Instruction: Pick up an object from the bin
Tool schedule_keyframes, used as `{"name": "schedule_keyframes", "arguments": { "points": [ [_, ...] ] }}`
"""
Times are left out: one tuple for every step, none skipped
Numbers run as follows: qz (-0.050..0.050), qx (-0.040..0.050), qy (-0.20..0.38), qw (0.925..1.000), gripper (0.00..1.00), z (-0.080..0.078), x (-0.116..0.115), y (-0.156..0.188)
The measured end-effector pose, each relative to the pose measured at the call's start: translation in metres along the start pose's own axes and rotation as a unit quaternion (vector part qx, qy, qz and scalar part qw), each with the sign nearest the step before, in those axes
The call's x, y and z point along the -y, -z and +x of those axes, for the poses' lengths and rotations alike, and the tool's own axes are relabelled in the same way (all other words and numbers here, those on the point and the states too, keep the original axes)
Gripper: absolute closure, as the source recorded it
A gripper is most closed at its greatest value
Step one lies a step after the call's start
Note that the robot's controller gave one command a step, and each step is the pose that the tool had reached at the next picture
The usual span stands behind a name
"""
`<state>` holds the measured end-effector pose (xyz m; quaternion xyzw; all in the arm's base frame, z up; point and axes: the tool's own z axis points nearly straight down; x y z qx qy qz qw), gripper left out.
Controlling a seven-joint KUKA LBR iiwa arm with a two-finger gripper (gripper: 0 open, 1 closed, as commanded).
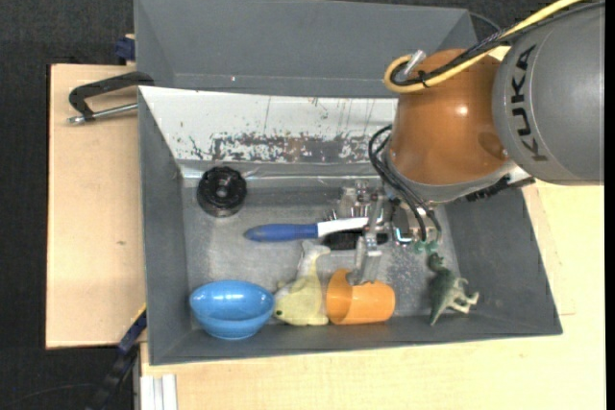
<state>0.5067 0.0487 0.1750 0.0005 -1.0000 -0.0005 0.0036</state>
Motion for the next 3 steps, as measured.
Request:
{"name": "schedule_keyframes", "arguments": {
  "points": [
    [0.000,0.0047,0.084,0.9964,0.00,-0.076,0.006,-0.102],
    [0.000,0.0055,0.083,0.9965,1.00,-0.076,0.006,-0.099],
    [0.000,0.0105,0.085,0.9963,1.00,-0.028,-0.011,0.123]
  ]
}}
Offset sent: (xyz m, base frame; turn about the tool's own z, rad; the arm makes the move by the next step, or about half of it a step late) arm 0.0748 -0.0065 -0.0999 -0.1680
